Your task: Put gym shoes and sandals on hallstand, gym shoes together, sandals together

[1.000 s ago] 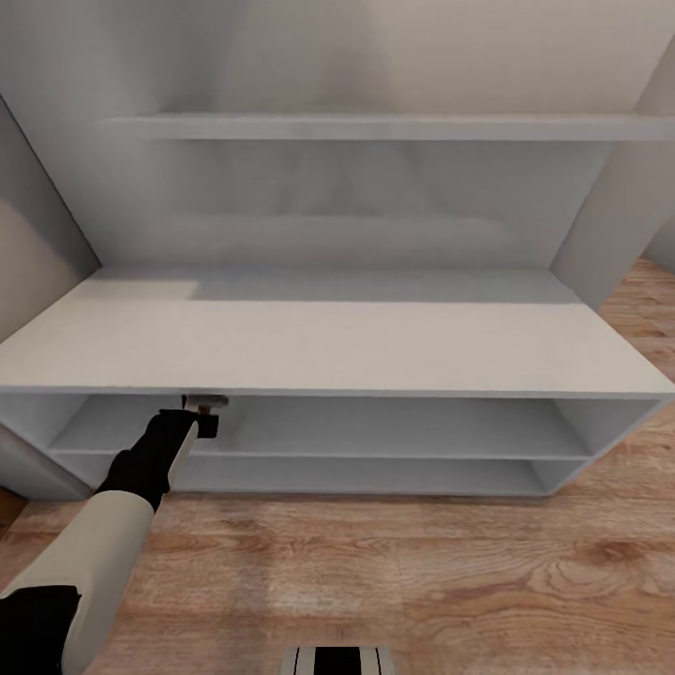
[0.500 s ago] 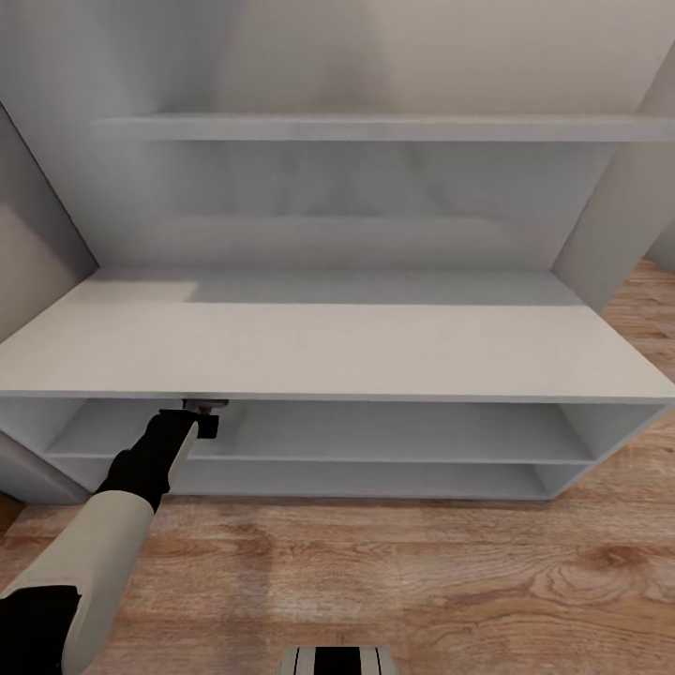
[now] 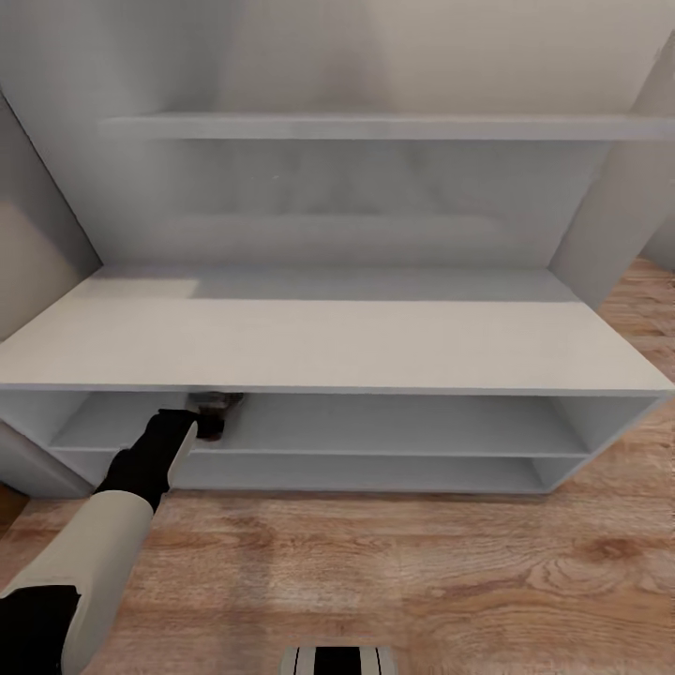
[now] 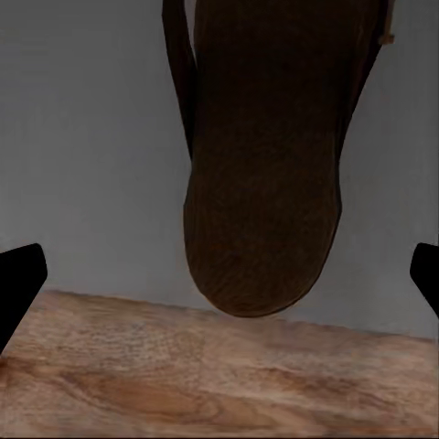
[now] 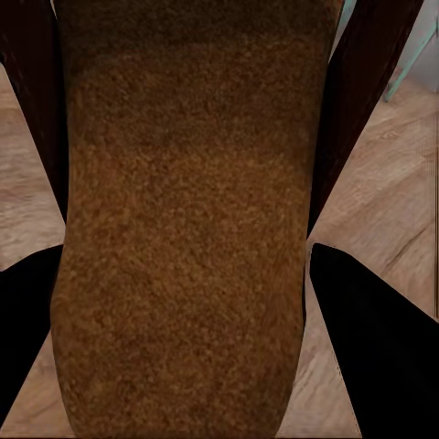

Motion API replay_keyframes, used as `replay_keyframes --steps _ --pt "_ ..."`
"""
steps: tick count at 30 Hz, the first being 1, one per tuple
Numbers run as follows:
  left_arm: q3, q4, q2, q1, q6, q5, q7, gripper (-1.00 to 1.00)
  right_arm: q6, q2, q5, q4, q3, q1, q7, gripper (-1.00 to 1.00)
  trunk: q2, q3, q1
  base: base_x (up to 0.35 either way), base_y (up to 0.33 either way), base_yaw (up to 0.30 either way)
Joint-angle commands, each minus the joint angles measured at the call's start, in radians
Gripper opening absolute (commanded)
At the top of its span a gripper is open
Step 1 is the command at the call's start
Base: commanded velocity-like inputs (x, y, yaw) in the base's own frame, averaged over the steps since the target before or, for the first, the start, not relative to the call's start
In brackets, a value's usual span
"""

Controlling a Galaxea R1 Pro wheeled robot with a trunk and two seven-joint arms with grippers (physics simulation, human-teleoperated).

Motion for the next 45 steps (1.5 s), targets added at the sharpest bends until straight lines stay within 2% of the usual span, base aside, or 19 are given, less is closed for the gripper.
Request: replay_keyframes --steps 1,16,19,21,25,27,29,32,35,36,38,41,45 --pt "0.001 -0.001 0.0 0.0 0.005 -0.006 -0.001 1.0 -0.002 0.0 -0.004 0.001 -0.009 -0.001 0.01 -1.0 0.0 -0.001 -0.001 -0.287 0.0 0.0" --pt "0.007 -0.002 0.002 0.003 -0.007 -0.001 -0.006 1.0 -0.002 0.001 -0.004 0.001 -0.009 -0.001 0.01 -1.0 0.0 -0.001 -0.001 -0.329 0.0 0.0" --pt "0.008 -0.003 0.007 0.025 -0.057 0.002 -0.011 1.0 -0.002 0.002 -0.004 0.001 -0.009 -0.001 0.011 -1.0 0.0 -0.001 -0.001 -0.335 0.0 0.0" --pt "0.007 -0.002 0.008 0.075 -0.156 0.004 -0.022 1.0 -0.002 0.003 -0.004 0.001 -0.009 -0.001 0.011 -1.0 0.0 -0.001 -0.001 -0.335 0.0 0.0" --pt "0.008 -0.002 0.009 0.129 -0.235 0.004 -0.067 1.0 -0.002 0.005 -0.004 0.001 -0.008 -0.001 0.011 -1.0 0.0 -0.001 -0.001 -0.317 0.0 0.0" --pt "0.008 -0.001 0.012 0.163 -0.282 0.003 -0.114 1.0 -0.003 0.006 -0.003 0.001 -0.008 -0.001 0.011 -1.0 0.0 -0.001 -0.001 -0.252 0.0 0.0" --pt "0.01 0.0 0.023 0.221 -0.37 -0.001 -0.214 1.0 -0.003 0.009 -0.003 0.0 -0.007 -0.001 0.011 -1.0 0.0 -0.001 -0.001 -0.114 0.0 0.0" --pt "0.01 0.002 0.057 0.284 -0.478 0.002 -0.358 1.0 -0.004 0.014 -0.003 0.0 -0.007 -0.001 0.011 -1.0 0.0 -0.001 -0.001 -0.039 0.0 0.0" --pt "0.01 0.007 0.081 0.323 -0.539 0.002 -0.466 1.0 -0.004 0.016 -0.003 0.0 -0.007 -0.001 0.011 -1.0 0.0 -0.001 -0.001 -0.013 0.0 0.0" --pt "0.011 0.01 0.094 0.352 -0.589 0.002 -0.541 1.0 -0.004 0.017 -0.003 0.0 -0.007 -0.001 0.012 -1.0 0.0 -0.001 -0.001 -0.005 0.0 0.0" --pt "0.022 0.013 0.111 0.403 -0.676 0.004 -0.635 1.0 -0.004 0.018 -0.003 -0.001 -0.007 -0.001 0.012 -1.0 0.0 -0.001 -0.001 -0.002 0.0 0.0" --pt "0.049 0.014 0.119 0.442 -0.737 0.006 -0.703 1.0 -0.004 0.018 -0.003 -0.002 -0.007 -0.001 0.013 -1.0 0.0 -0.001 -0.001 0.0 0.0 0.0" --pt "0.081 0.014 0.123 0.473 -0.763 0.006 -0.779 1.0 -0.003 0.018 -0.003 -0.002 -0.007 -0.001 0.014 -1.0 0.0 -0.001 -0.001 0.0 0.0 0.0"
